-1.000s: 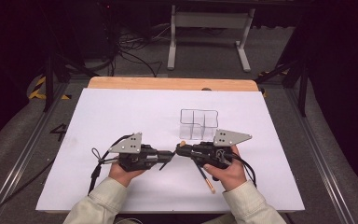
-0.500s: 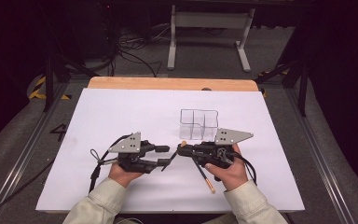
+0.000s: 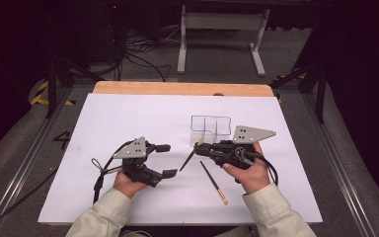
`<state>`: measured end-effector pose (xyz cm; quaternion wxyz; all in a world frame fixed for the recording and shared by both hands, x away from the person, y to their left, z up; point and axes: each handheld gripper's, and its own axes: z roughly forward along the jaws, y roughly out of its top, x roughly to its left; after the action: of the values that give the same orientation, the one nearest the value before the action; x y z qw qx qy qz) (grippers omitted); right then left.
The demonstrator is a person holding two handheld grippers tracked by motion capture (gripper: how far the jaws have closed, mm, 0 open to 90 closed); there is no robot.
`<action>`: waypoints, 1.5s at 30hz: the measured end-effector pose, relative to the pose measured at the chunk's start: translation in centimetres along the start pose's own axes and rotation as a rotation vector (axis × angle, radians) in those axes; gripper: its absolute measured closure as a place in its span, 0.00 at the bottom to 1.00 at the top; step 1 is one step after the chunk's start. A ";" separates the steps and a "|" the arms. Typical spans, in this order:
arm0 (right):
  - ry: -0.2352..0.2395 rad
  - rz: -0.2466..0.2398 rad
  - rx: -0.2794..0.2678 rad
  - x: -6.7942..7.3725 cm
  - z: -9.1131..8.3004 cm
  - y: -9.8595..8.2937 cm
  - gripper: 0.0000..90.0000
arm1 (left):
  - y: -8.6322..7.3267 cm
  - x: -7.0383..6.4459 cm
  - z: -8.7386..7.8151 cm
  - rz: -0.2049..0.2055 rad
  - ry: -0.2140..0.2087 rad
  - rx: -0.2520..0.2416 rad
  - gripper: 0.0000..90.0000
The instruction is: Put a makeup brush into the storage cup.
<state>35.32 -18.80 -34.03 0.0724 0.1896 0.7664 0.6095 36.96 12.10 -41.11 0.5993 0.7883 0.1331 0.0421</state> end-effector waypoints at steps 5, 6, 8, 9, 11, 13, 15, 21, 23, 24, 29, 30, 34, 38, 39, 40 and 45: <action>-0.025 -0.003 0.009 -0.5 -0.5 0.9 0.94 | -0.4 0.3 -0.1 -0.013 0.058 0.001 0.06; -0.031 -0.006 0.012 -0.6 -0.6 1.2 0.94 | -0.4 0.4 -0.1 -0.013 0.068 0.001 0.04; -0.038 -0.008 0.014 -0.7 -0.7 1.6 0.94 | -0.4 0.4 -0.2 -0.017 0.079 0.001 0.02; -0.042 -0.008 0.016 -0.8 -0.7 1.8 0.94 | -0.4 0.4 -0.3 -0.029 0.084 0.001 0.01; -0.045 -0.008 0.018 -0.9 -0.8 2.0 0.94 | -0.5 0.5 -0.3 -0.027 0.087 -0.003 0.01; -0.047 0.002 0.020 -1.2 -0.8 2.3 0.94 | -0.5 0.5 -0.4 -0.031 0.094 0.000 0.00; -0.057 0.004 0.021 -1.5 -0.9 2.5 0.94 | -0.6 0.6 -0.4 -0.024 0.100 0.007 0.00; -0.088 0.007 0.022 -2.4 -1.5 3.6 0.94 | -1.0 1.2 -0.5 -0.043 0.111 0.030 0.01; -0.096 0.005 0.021 -2.6 -1.6 3.9 0.94 | -1.2 1.4 -0.6 -0.053 0.117 0.029 0.01; -0.104 0.006 0.022 -2.8 -1.7 4.1 0.94 | -1.2 1.4 -0.7 -0.052 0.119 0.032 0.01; -0.125 0.010 0.030 -3.5 -1.8 5.0 0.94 | -1.3 1.6 -0.8 -0.059 0.124 0.035 0.01; -0.129 0.010 0.032 -3.7 -1.8 5.2 0.94 | -1.3 1.6 -0.8 -0.067 0.125 0.029 0.01; -0.147 0.010 0.038 -4.2 -1.9 5.8 0.94 | -1.3 1.7 -1.0 -0.062 0.132 0.024 0.01; -0.162 0.015 0.054 -4.9 -1.6 6.2 0.94 | -1.3 1.6 -1.1 -0.069 0.130 0.020 0.02; -0.167 0.016 0.058 -5.0 -1.6 6.3 0.94 | -1.3 1.6 -1.1 -0.069 0.130 0.020 0.02; -0.169 0.016 0.061 -5.2 -1.5 6.4 0.94 | -1.3 1.7 -1.1 -0.064 0.132 0.021 0.02; -0.188 0.019 0.067 -5.9 -1.6 6.9 0.94 | -1.3 1.7 -1.1 -0.070 0.131 0.021 0.02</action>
<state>41.57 -21.20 -27.74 0.1318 0.2555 0.7744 0.5636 38.15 13.90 -42.20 0.5823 0.7848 0.1999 0.0709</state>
